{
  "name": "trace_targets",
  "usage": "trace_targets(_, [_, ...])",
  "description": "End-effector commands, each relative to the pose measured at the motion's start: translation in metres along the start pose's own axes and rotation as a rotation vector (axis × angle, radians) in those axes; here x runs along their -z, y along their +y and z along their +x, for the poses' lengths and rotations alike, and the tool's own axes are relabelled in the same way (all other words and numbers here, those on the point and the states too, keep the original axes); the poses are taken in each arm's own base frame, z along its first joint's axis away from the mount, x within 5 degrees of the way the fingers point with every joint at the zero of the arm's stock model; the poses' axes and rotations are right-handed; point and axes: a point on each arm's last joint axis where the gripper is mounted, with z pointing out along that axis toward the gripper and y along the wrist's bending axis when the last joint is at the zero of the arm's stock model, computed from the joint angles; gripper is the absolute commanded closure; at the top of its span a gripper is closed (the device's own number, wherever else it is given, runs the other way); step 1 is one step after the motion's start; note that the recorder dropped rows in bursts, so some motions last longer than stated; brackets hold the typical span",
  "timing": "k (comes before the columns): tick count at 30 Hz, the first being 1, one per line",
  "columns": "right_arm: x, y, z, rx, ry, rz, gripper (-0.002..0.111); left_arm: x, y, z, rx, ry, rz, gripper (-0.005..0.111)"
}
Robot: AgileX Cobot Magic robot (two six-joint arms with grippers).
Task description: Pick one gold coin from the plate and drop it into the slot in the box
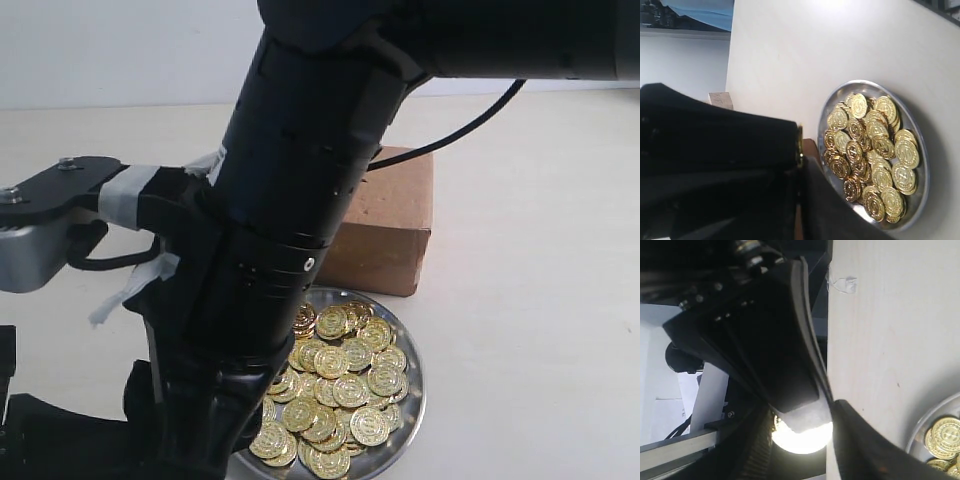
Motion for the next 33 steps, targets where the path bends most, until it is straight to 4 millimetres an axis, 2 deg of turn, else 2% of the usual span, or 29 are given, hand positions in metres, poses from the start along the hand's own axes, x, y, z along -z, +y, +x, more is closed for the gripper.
trace_targets(1, [0.014, 0.001, -0.006, -0.003, -0.075, 0.091, 0.061, 0.000, 0.002, -0.002, 0.015, -0.010, -0.008, 0.107])
trace_targets(2, [0.033, 0.003, -0.006, -0.009, -0.077, 0.220, 0.051, 0.000, 0.000, -0.002, 0.015, -0.014, 0.007, 0.107])
trace_targets(3, [0.044, 0.004, -0.004, -0.011, -0.072, 0.305, 0.048, 0.000, 0.000, -0.002, 0.017, -0.015, 0.010, 0.107])
trace_targets(4, [0.070, 0.011, 0.002, -0.017, -0.070, 0.465, 0.047, 0.000, 0.000, -0.002, 0.058, -0.014, 0.006, 0.107])
trace_targets(5, [0.081, 0.014, 0.006, -0.027, -0.079, 0.518, 0.047, 0.000, 0.001, -0.001, 0.085, -0.011, 0.004, 0.107])
trace_targets(6, [0.107, 0.029, 0.017, -0.065, -0.125, 0.610, 0.048, 0.000, 0.001, -0.001, 0.108, -0.004, 0.001, 0.107])
trace_targets(9, [0.145, 0.074, 0.042, -0.133, -0.257, 0.637, 0.048, -0.006, 0.008, 0.008, 0.133, 0.054, 0.009, 0.107])
trace_targets(11, [0.153, 0.101, 0.061, -0.176, -0.348, 0.580, 0.048, -0.016, 0.026, 0.019, 0.157, 0.115, 0.026, 0.107])
trace_targets(13, [0.146, 0.115, 0.083, -0.204, -0.357, 0.524, 0.048, -0.035, 0.058, 0.036, 0.198, 0.169, 0.068, 0.107])
trace_targets(17, [0.123, 0.123, 0.116, -0.277, -0.319, 0.444, 0.048, -0.062, 0.102, 0.061, 0.256, 0.206, 0.133, 0.107])
trace_targets(18, [0.115, 0.125, 0.125, -0.290, -0.313, 0.415, 0.048, -0.072, 0.118, 0.069, 0.304, 0.213, 0.133, 0.107])
trace_targets(22, [0.087, 0.133, 0.152, -0.302, -0.344, 0.289, 0.048, -0.106, 0.160, 0.091, 0.417, 0.227, 0.180, 0.107])
trace_targets(26, [0.064, 0.141, 0.176, -0.296, -0.400, 0.182, 0.048, -0.139, 0.178, 0.109, 0.459, 0.291, 0.321, 0.107])
trace_targets(30, [0.041, 0.139, 0.198, -0.349, -0.446, 0.131, 0.048, -0.170, 0.191, 0.129, 0.515, 0.397, 0.417, 0.107])
trace_targets(33, [0.028, 0.136, 0.207, -0.375, -0.472, 0.103, 0.048, -0.189, 0.196, 0.143, 0.524, 0.465, 0.448, 0.107])
